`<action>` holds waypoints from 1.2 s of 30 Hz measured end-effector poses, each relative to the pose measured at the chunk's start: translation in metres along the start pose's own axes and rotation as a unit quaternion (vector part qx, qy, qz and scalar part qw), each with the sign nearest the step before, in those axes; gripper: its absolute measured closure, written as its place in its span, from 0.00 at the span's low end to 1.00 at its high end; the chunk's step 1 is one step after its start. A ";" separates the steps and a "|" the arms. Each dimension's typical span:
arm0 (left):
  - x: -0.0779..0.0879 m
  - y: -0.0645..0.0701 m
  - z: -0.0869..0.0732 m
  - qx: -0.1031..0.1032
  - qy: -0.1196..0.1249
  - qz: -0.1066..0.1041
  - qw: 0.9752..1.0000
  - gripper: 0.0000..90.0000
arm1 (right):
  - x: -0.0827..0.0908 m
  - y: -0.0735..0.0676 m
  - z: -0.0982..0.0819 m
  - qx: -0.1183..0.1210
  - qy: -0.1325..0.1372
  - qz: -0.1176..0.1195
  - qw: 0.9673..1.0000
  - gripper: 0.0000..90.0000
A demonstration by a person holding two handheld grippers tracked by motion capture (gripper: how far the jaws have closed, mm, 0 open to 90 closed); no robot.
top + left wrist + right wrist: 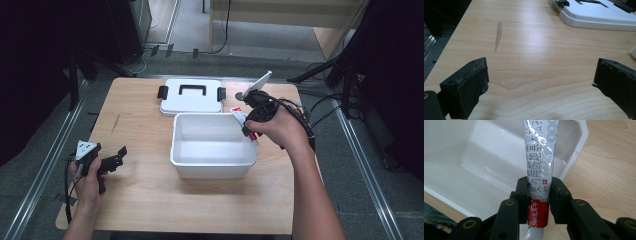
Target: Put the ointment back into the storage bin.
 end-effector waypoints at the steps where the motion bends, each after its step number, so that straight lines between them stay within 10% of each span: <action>1: 0.000 0.000 0.000 0.001 -0.001 -0.001 1.000 0.00 | -0.003 -0.002 0.001 0.003 -0.003 0.001 1.000 0.80; 19: 0.000 0.001 -0.001 0.002 -0.007 -0.003 1.000 0.00 | -0.043 -0.011 0.003 0.032 -0.033 0.019 0.999 0.80; 36: 0.000 0.001 -0.001 0.002 -0.007 -0.002 1.000 0.00 | -0.074 -0.016 0.001 0.064 -0.058 -0.027 0.996 0.80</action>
Point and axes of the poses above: each handheld gripper's, and its own axes: x roughly backward along the jaws, z roughly out of its top, y roughly to its right, the point moved 6 cm from there along -x, roughly forward along the jaws, and after that the axes turned 3 degrees about y, right-handed, at the moved point
